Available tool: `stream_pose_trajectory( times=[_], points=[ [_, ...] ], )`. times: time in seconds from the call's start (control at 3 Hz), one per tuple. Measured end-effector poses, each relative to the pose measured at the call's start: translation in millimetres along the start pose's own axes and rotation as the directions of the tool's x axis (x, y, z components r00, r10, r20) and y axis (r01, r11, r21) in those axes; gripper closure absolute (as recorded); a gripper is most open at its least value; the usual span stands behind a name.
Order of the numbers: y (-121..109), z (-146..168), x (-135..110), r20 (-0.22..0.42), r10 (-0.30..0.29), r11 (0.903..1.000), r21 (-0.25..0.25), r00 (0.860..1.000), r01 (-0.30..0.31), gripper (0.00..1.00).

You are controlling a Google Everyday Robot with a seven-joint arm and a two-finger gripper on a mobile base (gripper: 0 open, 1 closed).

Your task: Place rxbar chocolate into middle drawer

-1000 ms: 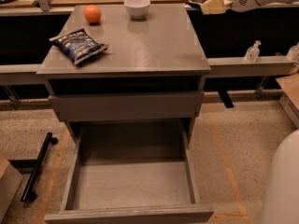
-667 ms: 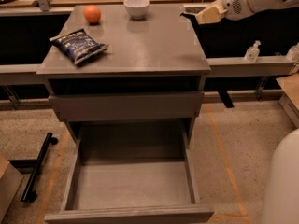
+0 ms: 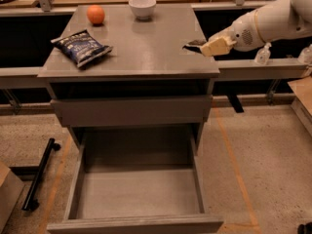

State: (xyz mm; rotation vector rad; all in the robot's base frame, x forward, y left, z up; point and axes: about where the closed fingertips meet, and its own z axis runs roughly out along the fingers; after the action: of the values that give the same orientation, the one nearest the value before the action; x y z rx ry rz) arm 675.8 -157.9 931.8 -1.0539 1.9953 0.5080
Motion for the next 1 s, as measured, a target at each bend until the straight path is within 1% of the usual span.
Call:
stream_pose_trajectory(
  times=[0.33, 0.67, 1.0],
  points=[
    [54, -14, 4, 0.026, -0.025, 0.9995, -0.021, 0.999, 0.025, 1.00],
    [99, 4, 25, 0.036, -0.017, 0.9985, -0.052, 0.999, 0.019, 1.00],
    [141, 47, 74, 0.003, 0.033, 0.9931, -0.112, 0.999, -0.033, 1.00]
  ],
)
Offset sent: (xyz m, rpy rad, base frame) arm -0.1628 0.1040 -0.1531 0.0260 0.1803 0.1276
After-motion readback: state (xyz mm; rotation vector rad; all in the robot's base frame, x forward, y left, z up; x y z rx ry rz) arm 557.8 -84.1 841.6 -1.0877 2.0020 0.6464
